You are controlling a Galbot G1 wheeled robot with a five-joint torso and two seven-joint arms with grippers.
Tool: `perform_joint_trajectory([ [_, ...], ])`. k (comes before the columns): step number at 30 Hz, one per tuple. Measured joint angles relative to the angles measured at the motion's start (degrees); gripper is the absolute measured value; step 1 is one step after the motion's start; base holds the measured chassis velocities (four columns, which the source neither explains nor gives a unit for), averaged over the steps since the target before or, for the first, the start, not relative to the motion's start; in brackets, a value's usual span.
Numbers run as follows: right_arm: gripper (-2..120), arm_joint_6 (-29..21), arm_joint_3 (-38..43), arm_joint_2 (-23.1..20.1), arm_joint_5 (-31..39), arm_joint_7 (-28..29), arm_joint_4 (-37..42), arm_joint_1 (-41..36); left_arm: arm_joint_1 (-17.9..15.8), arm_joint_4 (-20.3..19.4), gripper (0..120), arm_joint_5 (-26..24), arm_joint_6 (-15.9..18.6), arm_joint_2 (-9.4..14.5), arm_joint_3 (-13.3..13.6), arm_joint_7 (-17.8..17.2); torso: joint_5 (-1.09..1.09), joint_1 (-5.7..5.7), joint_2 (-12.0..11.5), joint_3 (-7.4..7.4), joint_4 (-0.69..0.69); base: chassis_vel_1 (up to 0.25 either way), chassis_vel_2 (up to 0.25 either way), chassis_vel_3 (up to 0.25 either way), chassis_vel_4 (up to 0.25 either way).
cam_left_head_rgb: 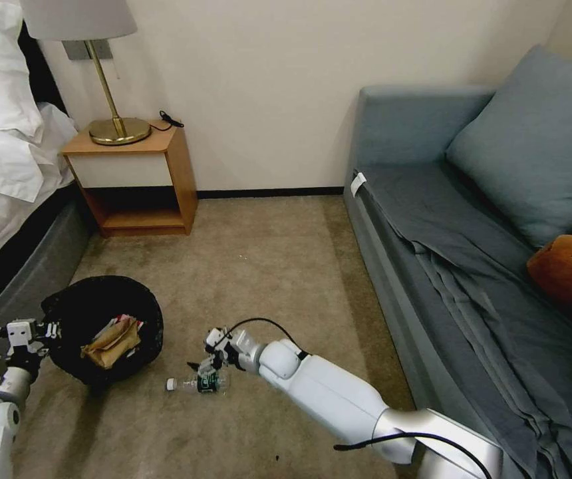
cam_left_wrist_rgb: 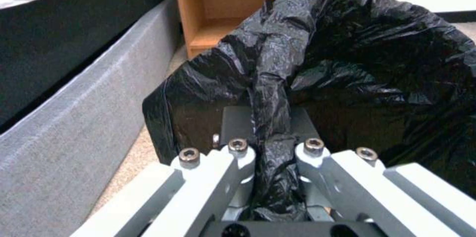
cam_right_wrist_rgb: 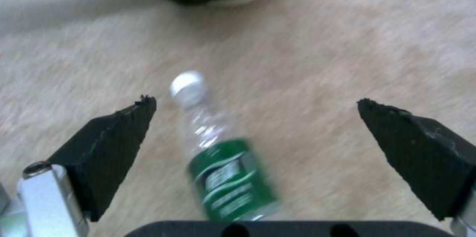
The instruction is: Pick up the trash bin, then pick up the garbage on the floor and place it into the trash bin.
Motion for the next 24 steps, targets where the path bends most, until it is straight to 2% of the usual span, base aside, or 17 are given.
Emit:
perform_joint_trajectory([
  [5, 93, 2.3, -0.2, 0.9, -2.8, -0.3, -2.3, -2.2, 0.7, -0.3, 4, -0.2, -0.2, -0.1, -0.3, 0.5, 0.0, 0.0, 0.0, 0.0, 0.0, 0.0, 0.0, 0.0, 0.0],
  [9, 94, 5.6, 0.7, 2.3, -4.9, -0.1, -6.3, -2.8, 1.5, -1.1, 4, -0.3, -0.2, 0.1, -0.9, 1.5, 0.0, 0.0, 0.0, 0.0, 0.0, 0.0, 0.0, 0.0, 0.0],
  [17, 95, 8.7, 2.8, 4.4, -7.8, -0.3, -11.9, -2.5, 1.0, -1.3, 4, -0.3, 0.3, 0.3, -0.6, 1.5, 0.0, 0.0, 0.0, 0.0, 0.01, 0.0, 0.0, 0.0, 0.0],
  [21, 89, 9.2, 3.3, 4.4, -8.3, -0.7, -13.0, -2.5, 0.5, -1.4, 4, -0.3, 0.5, 0.3, -0.2, 1.5, -0.01, 0.0, 0.0, 0.0, -0.01, 0.0, 0.0, 0.0, 0.0],
  [23, 79, 9.3, 3.7, 4.4, -8.4, -1.2, -13.7, -2.6, 0.0, -1.2, 4, -0.3, 0.7, 0.3, 0.1, 1.4, 0.0, 0.0, 0.0, 0.0, 0.0, 0.0, 0.0, 0.0, 0.0],
  [24, 79, 9.3, 3.7, 4.4, -8.4, -1.2, -13.7, -2.6, 0.0, -1.2, 4, -0.3, 0.7, 0.3, 0.1, 1.4, 0.0, 0.0, 0.0, 0.0, 0.0, 0.0, 0.0, 0.0, 0.0],
])
